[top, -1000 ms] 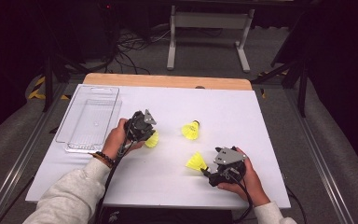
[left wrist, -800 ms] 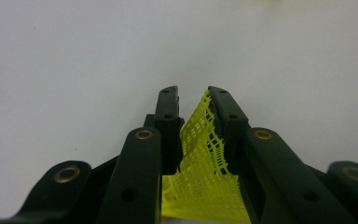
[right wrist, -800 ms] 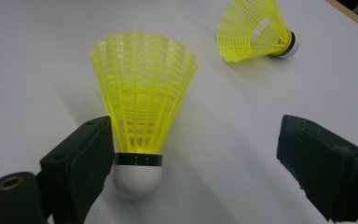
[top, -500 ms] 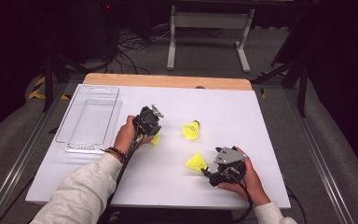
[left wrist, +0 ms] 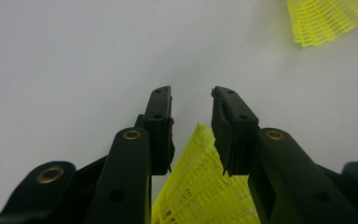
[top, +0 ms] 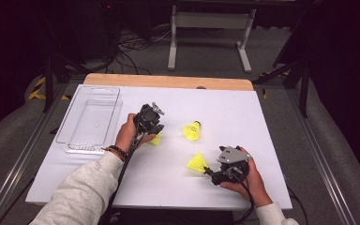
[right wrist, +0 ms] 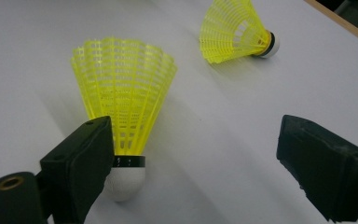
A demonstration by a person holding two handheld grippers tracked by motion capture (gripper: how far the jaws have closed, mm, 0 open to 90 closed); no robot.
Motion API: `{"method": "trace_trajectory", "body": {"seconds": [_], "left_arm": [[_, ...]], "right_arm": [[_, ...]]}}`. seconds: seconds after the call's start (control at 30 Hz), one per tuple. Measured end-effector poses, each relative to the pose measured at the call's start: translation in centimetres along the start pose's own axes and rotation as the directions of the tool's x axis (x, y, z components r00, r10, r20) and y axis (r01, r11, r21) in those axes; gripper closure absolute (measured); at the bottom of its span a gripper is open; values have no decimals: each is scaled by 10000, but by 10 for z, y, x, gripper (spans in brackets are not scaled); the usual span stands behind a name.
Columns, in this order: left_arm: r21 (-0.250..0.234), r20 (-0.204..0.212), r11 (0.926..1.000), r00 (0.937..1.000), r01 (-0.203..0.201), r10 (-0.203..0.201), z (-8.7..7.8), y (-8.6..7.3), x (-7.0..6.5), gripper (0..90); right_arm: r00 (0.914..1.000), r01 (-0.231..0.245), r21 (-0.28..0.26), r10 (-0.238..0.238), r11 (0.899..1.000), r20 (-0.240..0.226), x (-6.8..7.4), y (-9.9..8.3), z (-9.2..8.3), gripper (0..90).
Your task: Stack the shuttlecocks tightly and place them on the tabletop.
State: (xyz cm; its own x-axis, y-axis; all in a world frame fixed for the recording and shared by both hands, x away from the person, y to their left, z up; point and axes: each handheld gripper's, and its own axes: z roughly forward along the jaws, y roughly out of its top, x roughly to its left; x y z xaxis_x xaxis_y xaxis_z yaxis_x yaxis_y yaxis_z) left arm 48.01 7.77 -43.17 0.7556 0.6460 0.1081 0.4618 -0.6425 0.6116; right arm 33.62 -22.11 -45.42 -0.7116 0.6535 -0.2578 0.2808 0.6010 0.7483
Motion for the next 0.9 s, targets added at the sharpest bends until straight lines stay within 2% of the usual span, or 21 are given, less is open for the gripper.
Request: {"method": "trace_trajectory", "body": {"seconds": [0.03,0.2,0.23,0.27,0.33,0.4,0.43,0.47,0.5,0.53,0.63,0.73,0.77,0.8,0.83,0.87,0.9], "left_arm": [[5,46,10000,10000,-48,48,-3,0,0,654],[-628,137,9977,9995,-274,283,-19,0,-1,612],[-812,252,9949,9977,-605,627,-26,0,-1,598],[-868,315,9933,9964,-758,787,-30,-1,-2,580],[-1121,96,9863,9924,-1208,1227,-41,-3,-5,567],[-1434,215,9816,9912,-1262,1306,-49,-6,-6,561],[-1721,177,9749,9891,-1413,1465,-56,-9,-9,546],[-1721,177,9749,9891,-1413,1465,-56,-9,-9,546],[-2103,198,9646,9858,-1591,1669,-63,-14,-12,539],[-2103,198,9646,9858,-1591,1669,-63,-14,-12,521],[-2573,152,9490,9812,-1821,1924,-72,-22,-16,501],[-3184,-17,9242,9751,-2108,2218,-80,-33,-19,435],[-3280,-28,9187,9727,-2200,2319,-83,-35,-20,414],[-3280,-28,9187,9727,-2200,2319,-83,-35,-20,408],[-3491,-21,9088,9700,-2286,2432,-85,-39,-20,408],[-3580,4,9050,9692,-2300,2464,-87,-41,-21,387],[-3705,-84,8972,9668,-2403,2554,-89,-43,-22,374]], "right_arm": [[10000,-86,-83,86,9999,-6,-1,0,-1,120],[9998,-211,-232,211,9995,4,-2,1,-3,121],[9998,-198,-234,198,9995,37,-2,1,-3,121],[9998,-186,-256,187,9995,32,-1,1,-3,121],[9997,-249,-284,249,9993,-20,-1,1,-4,122],[9992,-389,-328,387,9987,-46,-2,2,-5,123],[9988,-482,-432,480,9979,-70,-2,4,-6,125],[9988,-482,-432,480,9979,-70,-2,4,-6,125],[9989,-461,-493,464,9977,42,-2,5,-7,128],[9989,-461,-493,464,9977,42,-2,5,-7,128],[9985,-472,-610,487,9970,231,-2,5,-10,132],[9984,-475,-656,494,9967,272,-2,5,-11,135],[9985,-425,-665,446,9969,313,-2,6,-11,136],[9983,-416,-669,441,9969,369,-2,6,-11,137],[9983,-416,-669,441,9969,369,-2,6,-11,137],[9982,-390,-654,419,9971,432,-2,6,-11,139],[9982,-357,-661,387,9972,451,-2,6,-11,141]]}}
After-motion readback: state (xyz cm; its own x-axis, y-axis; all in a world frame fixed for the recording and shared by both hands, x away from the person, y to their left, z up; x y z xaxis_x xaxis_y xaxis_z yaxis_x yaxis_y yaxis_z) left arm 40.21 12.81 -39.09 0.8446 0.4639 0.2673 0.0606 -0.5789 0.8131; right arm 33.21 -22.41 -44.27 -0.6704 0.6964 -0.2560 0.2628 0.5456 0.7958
